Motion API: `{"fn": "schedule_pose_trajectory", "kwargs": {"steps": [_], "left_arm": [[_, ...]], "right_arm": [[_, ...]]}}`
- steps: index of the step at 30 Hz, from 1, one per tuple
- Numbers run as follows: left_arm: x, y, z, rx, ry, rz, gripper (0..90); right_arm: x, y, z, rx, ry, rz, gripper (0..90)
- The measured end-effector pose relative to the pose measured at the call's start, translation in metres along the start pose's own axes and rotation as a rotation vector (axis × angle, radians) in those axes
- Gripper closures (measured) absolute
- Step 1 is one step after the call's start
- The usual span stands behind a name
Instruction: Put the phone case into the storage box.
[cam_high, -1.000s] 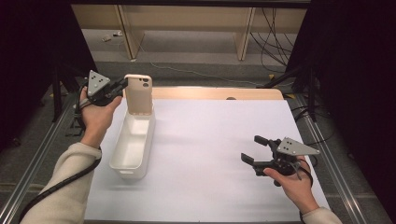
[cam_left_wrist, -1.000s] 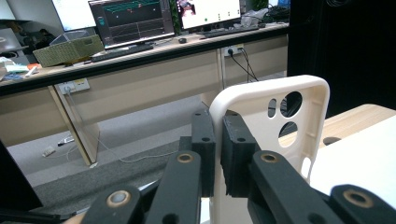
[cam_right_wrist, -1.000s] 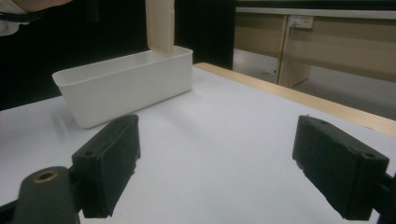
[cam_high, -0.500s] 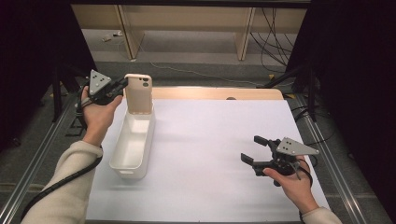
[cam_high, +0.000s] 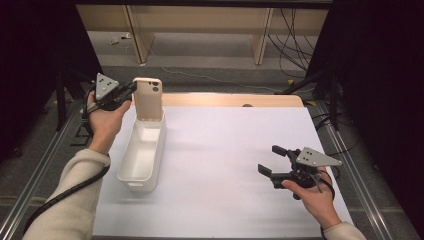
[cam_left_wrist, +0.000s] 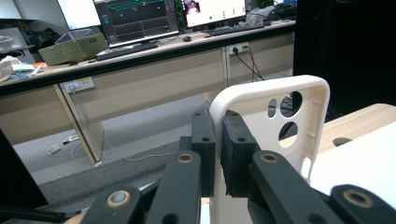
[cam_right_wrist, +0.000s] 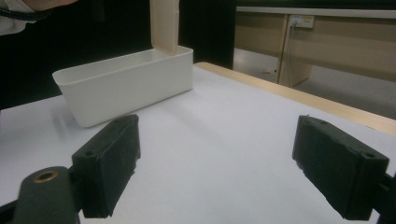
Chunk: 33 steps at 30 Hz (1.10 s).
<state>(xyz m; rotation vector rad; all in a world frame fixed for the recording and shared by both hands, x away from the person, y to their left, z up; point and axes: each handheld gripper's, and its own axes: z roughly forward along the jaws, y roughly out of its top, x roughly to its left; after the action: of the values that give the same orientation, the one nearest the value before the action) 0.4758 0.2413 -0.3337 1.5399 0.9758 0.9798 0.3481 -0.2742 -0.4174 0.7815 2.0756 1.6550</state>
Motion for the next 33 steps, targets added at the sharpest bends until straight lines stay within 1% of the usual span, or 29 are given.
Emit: {"fn": "schedule_pose_trajectory", "kwargs": {"steps": [33], "left_arm": [[0.0048, -0.0008, 0.008, 0.002, 0.006, -0.006, 84.3]], "right_arm": [[-0.0004, -0.0002, 0.0, 0.003, -0.001, 0.003, 16.2]]}}
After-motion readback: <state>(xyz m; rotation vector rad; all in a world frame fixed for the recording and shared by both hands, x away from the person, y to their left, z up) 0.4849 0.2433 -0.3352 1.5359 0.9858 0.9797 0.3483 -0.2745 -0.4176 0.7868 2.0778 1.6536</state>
